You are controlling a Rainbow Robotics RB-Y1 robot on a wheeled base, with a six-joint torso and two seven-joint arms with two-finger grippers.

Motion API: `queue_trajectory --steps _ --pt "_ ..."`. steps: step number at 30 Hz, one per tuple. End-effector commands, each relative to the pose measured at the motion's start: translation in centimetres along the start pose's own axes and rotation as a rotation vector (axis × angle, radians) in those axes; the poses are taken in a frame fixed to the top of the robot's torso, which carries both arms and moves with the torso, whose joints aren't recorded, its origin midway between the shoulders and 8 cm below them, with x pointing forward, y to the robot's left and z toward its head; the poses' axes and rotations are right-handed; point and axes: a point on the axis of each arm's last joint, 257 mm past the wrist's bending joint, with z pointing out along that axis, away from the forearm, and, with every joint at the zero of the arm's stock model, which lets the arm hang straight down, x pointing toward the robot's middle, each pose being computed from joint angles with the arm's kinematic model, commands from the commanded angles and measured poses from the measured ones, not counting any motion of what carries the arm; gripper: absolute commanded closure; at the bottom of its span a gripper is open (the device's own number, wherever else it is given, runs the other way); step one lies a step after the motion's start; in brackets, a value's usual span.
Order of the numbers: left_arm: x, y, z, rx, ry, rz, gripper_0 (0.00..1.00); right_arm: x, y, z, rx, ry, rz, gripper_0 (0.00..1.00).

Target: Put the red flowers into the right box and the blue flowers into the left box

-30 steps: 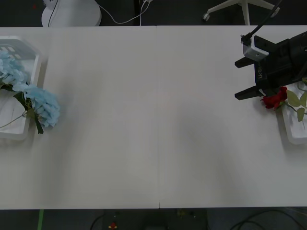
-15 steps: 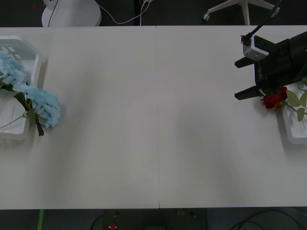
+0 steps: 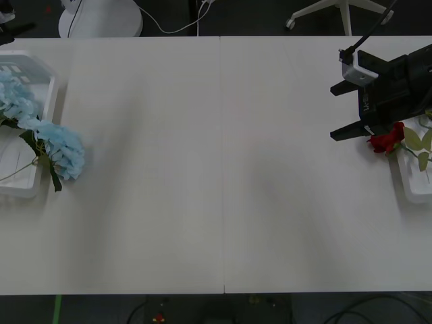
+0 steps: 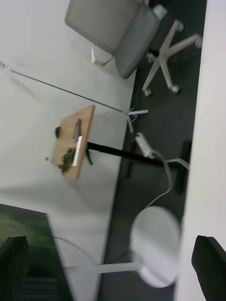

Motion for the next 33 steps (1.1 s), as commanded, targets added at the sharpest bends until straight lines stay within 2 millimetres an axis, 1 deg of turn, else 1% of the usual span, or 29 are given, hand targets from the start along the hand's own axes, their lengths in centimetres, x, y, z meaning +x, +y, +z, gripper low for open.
queue_trajectory --steps 1,2,3,4,5,6,8,9,10,12,13,14,16,17,18,19,20,22,23,25,27,30,33 --pt "-6.5 2.1 1.9 -0.012 -0.158 -0.445 0.0 -1.1 -1.3 -1.9 0.038 0.016 -0.073 0.05" --pt "-7.6 1.4 2.4 -0.008 -0.189 -0.5 0.0 -1.1 -1.3 -1.9 0.038 0.016 -0.073 0.05" --pt "-8.1 1.1 2.7 -0.006 -0.207 -0.533 0.0 -1.1 -1.3 -1.9 0.038 0.016 -0.073 0.05" --pt "-9.2 0.8 3.0 -0.006 -0.243 -0.598 0.0 -1.1 -1.3 -1.9 0.038 0.016 -0.073 0.05" --pt "-10.0 0.0 3.3 0.001 -0.27 -0.654 0.0 -1.1 -1.3 -1.9 0.038 0.016 -0.073 0.05" --pt "-10.4 -0.3 3.5 0.004 -0.279 -0.668 0.0 -1.1 -1.3 -1.9 0.038 0.016 -0.073 0.05" --pt "-13.6 -1.8 5.2 0.034 -0.341 -0.704 0.0 -1.1 -1.3 -1.9 0.038 0.016 -0.073 0.05" --pt "-14.5 -2.3 5.4 0.048 -0.353 -0.714 0.0 -1.1 -1.3 -1.9 0.038 0.016 -0.073 0.05" --pt "-16.1 -3.0 5.9 0.067 -0.369 -0.735 0.0 -1.1 -1.3 -1.9 0.038 0.016 -0.073 0.05" --pt "-18.4 -4.1 6.5 0.091 -0.355 -0.744 0.0 -1.1 -1.3 -1.9 0.038 0.016 -0.073 0.05" --pt "-19.7 -4.9 6.6 0.111 -0.333 -0.719 0.0 -1.1 -1.3 -1.9 0.038 0.016 -0.073 0.05" --pt "-20.2 -4.9 6.6 0.115 -0.32 -0.706 0.0 -1.1 -1.3 -1.9 0.038 0.016 -0.073 0.05" --pt "-21.8 -6.3 6.2 0.155 -0.26 -0.698 0.0 -1.1 -1.3 -1.9 0.038 0.016 -0.073 0.05" --pt "-22.0 -6.7 6.1 0.166 -0.245 -0.69 0.0 -1.1 -1.3 -1.9 0.038 0.016 -0.073 0.05" --pt "-22.4 -7.5 6.1 0.193 -0.208 -0.676 0.0 -1.1 -1.3 -1.9 0.038 0.016 -0.073 0.05" --pt "-22.6 -8.9 6.1 0.236 -0.162 -0.669 0.0 -1.1 -1.3 -1.9 0.038 0.016 -0.073 0.05" --pt "-22.6 -9.4 6.1 0.255 -0.139 -0.659 0.0 -1.1 -1.3 -1.9 0.038 0.016 -0.073 0.05" --pt "-22.1 -11.8 6.3 0.347 -0.011 -0.609 0.0 -1.1 -1.3 -1.9 0.038 0.016 -0.073 0.05" --pt "-21.9 -12.4 6.4 0.371 0.02 -0.584 0.0 -1.1 -1.3 -1.9 0.038 0.016 -0.073 0.05" --pt "-21.0 -14.3 6.3 0.476 0.155 -0.511 0.0 -1.1 -1.3 -1.9 0.038 0.016 -0.073 0.05" --pt "-20.5 -14.8 6.1 0.548 0.227 -0.452 0.0 -1.1 -1.3 -1.9 0.038 0.016 -0.073 0.05" --pt "-18.6 -14.6 5.3 0.653 0.317 -0.361 0.0 -1.1 -1.3 -1.9 0.038 0.016 -0.073 0.05" --pt "-16.7 -14.3 4.5 0.716 0.323 -0.291 0.0 -1.1 -1.3 -1.9 0.038 0.016 -0.073 0.05"
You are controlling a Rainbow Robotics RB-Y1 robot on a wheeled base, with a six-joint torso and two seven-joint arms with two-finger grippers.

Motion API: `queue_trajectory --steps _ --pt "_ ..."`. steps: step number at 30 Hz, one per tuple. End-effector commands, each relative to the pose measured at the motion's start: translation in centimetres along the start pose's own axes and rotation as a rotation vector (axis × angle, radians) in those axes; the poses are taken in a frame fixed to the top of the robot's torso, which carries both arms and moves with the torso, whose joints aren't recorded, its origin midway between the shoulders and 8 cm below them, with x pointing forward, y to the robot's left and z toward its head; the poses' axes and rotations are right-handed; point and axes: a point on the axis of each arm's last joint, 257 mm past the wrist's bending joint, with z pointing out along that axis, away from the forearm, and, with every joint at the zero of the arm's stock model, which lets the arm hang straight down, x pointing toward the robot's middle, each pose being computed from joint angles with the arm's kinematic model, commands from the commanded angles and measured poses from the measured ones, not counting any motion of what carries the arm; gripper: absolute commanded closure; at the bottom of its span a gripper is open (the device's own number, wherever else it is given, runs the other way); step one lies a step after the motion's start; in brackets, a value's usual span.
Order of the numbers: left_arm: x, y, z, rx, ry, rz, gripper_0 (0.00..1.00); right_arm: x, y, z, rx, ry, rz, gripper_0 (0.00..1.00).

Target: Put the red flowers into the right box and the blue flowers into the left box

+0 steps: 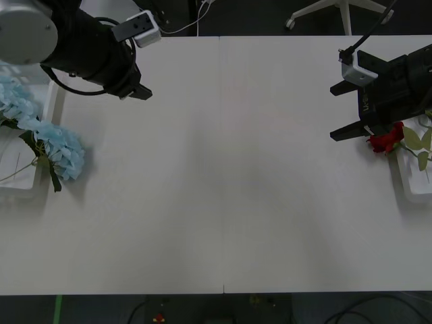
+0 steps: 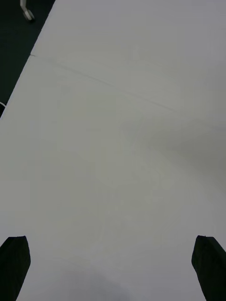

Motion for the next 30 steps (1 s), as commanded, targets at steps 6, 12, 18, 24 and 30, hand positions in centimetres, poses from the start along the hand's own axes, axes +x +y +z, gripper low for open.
queue_trajectory --steps 6,12,18,24,30 --pt "2.6 2.0 -1.0 0.085 -0.094 0.331 0.0 -1.0 -1.4 -2.0 0.039 0.017 -0.072 0.05" --pt "6.2 1.7 -2.8 0.163 -0.13 0.198 0.0 -1.0 -1.4 -2.0 0.039 0.017 -0.072 0.05" --pt "8.7 0.4 -4.3 0.289 -0.202 -0.017 0.0 -1.0 -1.4 -2.0 0.039 0.017 -0.072 0.05" --pt "9.6 -0.2 -3.9 0.34 -0.225 -0.11 0.0 -1.0 -1.4 -2.0 0.039 0.017 -0.072 0.05" --pt "8.2 -1.4 -3.2 0.38 -0.284 -0.148 0.0 -1.0 -1.4 -2.0 0.039 0.017 -0.072 0.05"
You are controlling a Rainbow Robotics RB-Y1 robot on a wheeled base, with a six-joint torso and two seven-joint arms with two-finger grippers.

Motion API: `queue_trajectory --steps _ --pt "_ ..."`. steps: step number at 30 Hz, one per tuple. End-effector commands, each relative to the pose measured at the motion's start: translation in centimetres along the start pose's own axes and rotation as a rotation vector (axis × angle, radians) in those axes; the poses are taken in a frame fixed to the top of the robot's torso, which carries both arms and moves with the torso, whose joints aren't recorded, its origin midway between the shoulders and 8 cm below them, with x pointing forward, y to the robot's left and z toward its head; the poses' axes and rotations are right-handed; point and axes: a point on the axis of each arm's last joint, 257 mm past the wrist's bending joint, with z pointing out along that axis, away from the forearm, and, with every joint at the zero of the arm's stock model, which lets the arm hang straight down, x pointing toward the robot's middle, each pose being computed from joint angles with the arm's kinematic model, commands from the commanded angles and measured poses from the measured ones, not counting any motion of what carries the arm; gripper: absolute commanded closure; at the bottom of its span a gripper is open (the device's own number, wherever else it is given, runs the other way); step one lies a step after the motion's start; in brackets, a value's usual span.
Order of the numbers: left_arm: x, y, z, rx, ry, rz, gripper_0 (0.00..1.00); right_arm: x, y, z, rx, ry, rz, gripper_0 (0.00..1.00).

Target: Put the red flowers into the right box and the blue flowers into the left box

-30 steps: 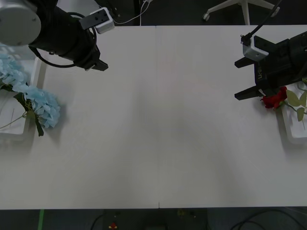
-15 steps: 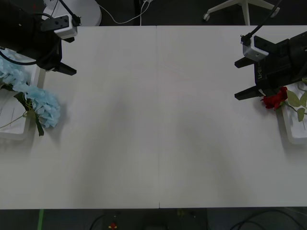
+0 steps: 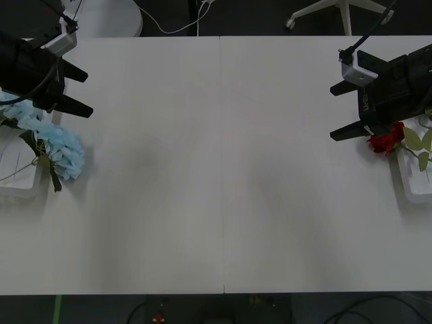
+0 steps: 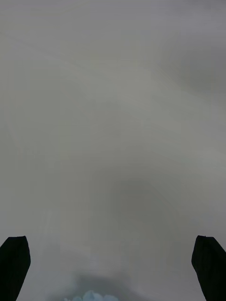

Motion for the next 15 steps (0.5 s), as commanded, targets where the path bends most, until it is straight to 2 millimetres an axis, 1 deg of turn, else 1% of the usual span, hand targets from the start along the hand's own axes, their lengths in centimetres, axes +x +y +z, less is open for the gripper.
queue_trajectory --steps 1,3,8,15 --pt "-1.6 -1.2 1.0 0.043 -0.087 -0.024 0.0 -1.0 -1.4 -2.0 0.039 0.016 -0.071 0.05" --pt "-2.2 -1.9 1.5 0.068 -0.117 -0.036 0.0 -1.0 -1.4 -2.0 0.039 0.016 -0.071 0.05" --pt "-3.3 -3.0 2.2 0.108 -0.168 -0.053 0.0 -1.0 -1.4 -2.0 0.039 0.016 -0.071 0.05" --pt "-3.8 -4.2 3.0 0.141 -0.172 -0.035 0.0 -1.0 -1.4 -2.0 0.039 0.016 -0.071 0.05"
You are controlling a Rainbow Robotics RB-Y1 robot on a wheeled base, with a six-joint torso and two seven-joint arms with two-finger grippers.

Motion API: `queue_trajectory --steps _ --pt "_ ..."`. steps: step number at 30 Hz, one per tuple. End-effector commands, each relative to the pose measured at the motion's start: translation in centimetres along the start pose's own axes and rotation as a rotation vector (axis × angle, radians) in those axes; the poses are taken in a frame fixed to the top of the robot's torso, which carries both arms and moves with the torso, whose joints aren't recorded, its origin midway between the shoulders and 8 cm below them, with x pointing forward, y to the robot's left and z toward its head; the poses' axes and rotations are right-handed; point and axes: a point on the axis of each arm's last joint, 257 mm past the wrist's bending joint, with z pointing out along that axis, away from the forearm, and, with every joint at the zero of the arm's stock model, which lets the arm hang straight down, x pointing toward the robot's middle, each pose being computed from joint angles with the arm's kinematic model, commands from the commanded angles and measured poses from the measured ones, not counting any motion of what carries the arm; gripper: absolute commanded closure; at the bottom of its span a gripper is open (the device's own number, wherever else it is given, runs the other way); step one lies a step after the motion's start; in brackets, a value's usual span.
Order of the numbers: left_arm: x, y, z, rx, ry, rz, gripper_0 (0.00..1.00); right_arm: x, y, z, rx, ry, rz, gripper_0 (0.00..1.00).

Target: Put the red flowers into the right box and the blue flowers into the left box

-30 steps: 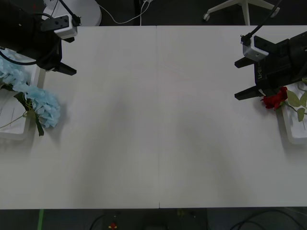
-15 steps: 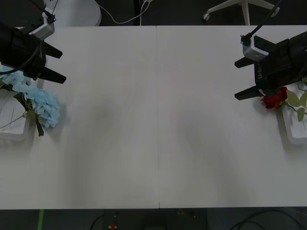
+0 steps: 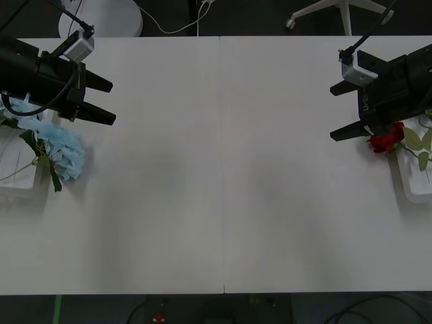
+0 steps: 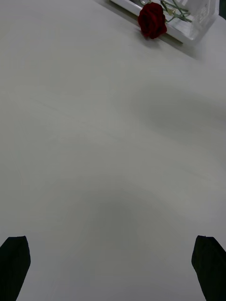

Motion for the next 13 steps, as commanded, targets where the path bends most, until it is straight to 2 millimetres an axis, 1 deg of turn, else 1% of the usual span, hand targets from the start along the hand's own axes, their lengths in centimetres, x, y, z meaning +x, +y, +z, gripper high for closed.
queue_trajectory --steps 1,13 --pt "-1.08 -0.91 0.36 0.025 -0.035 0.019 0.0 -1.05 -1.36 -1.97 0.039 0.016 -0.071 0.05" --pt "-1.35 -0.73 0.61 0.017 -0.043 0.021 0.0 -1.05 -1.36 -1.97 0.039 0.016 -0.071 0.05"
